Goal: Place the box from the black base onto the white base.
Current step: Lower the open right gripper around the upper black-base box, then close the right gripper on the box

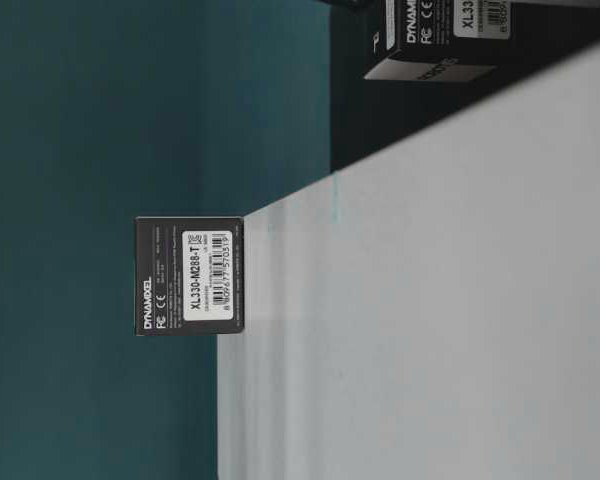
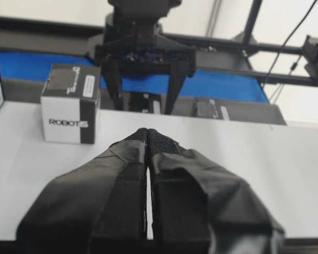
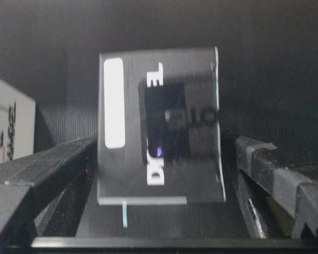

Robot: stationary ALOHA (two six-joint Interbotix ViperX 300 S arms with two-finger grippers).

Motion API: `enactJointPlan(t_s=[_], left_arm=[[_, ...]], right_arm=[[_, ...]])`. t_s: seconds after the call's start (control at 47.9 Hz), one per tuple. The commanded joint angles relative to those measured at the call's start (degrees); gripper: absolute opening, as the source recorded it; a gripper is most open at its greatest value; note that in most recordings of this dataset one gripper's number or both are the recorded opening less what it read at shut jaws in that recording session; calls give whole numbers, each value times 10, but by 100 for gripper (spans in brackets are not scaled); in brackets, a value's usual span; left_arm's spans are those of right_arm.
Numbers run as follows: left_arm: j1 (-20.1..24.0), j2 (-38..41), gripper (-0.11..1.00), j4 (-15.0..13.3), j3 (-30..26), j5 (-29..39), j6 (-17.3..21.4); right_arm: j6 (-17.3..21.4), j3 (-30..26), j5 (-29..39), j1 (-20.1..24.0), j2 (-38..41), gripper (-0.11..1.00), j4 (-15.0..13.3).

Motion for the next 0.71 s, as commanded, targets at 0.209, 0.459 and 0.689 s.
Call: enactJointPlan(t_s=[0.209, 0.459, 0.689], left_arm=[[-1, 2, 0, 2, -12, -3, -1], [-1, 0, 0, 2, -11, -2, -1], [-1, -4, 0, 2, -12, 4, -1]], right_arm=[[-1, -6, -13, 4, 12, 100, -1], [2, -5, -13, 7, 12, 98, -1], [2, -5, -13, 10, 12, 72, -2]])
